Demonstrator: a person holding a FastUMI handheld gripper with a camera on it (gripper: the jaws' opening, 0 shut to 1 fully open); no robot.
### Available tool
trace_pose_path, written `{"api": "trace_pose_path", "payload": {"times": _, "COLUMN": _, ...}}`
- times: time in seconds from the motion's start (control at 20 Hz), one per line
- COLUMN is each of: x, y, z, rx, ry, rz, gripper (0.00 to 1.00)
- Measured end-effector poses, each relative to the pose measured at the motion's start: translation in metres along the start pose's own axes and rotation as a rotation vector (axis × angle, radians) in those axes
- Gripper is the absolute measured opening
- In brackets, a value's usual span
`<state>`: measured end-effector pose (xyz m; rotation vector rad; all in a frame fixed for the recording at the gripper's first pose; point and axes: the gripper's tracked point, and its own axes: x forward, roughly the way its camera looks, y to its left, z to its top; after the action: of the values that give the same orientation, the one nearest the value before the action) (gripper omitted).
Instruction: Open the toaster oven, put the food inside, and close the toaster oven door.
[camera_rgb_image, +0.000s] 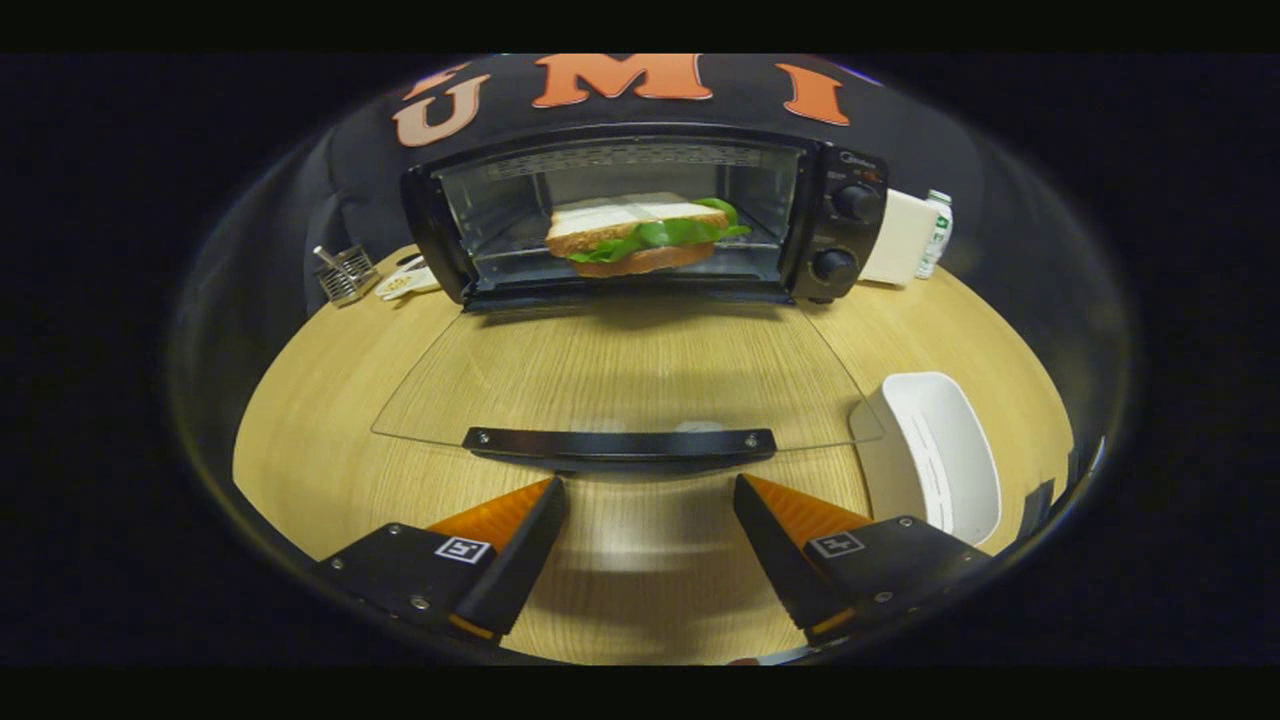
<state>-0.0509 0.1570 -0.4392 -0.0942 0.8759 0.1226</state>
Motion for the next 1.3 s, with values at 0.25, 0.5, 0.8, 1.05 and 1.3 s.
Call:
{"api": "trace_pose_path", "payload": {"times": 0.25, "x": -0.009, "y": 0.011, "z": 0.010, "rx": 0.034, "ry": -0.011, "rz": 0.048, "gripper": 1.00}}
{"api": "trace_pose_path", "payload": {"times": 0.5, "x": -0.034, "y": 0.011, "z": 0.044, "rx": 0.042, "ry": -0.084, "rz": 0.076, "gripper": 1.00}}
{"api": "trace_pose_path", "payload": {"times": 0.8, "x": -0.055, "y": 0.011, "z": 0.103, "rx": 0.060, "ry": -0.193, "rz": 0.088, "gripper": 0.99}}
{"api": "trace_pose_path", "payload": {"times": 1.05, "x": -0.053, "y": 0.009, "z": 0.149, "rx": 0.050, "ry": -0.257, "rz": 0.076, "gripper": 0.99}}
{"api": "trace_pose_path", "payload": {"times": 1.3, "x": -0.046, "y": 0.001, "z": 0.191, "rx": 0.044, "ry": -0.314, "rz": 0.050, "gripper": 0.99}}
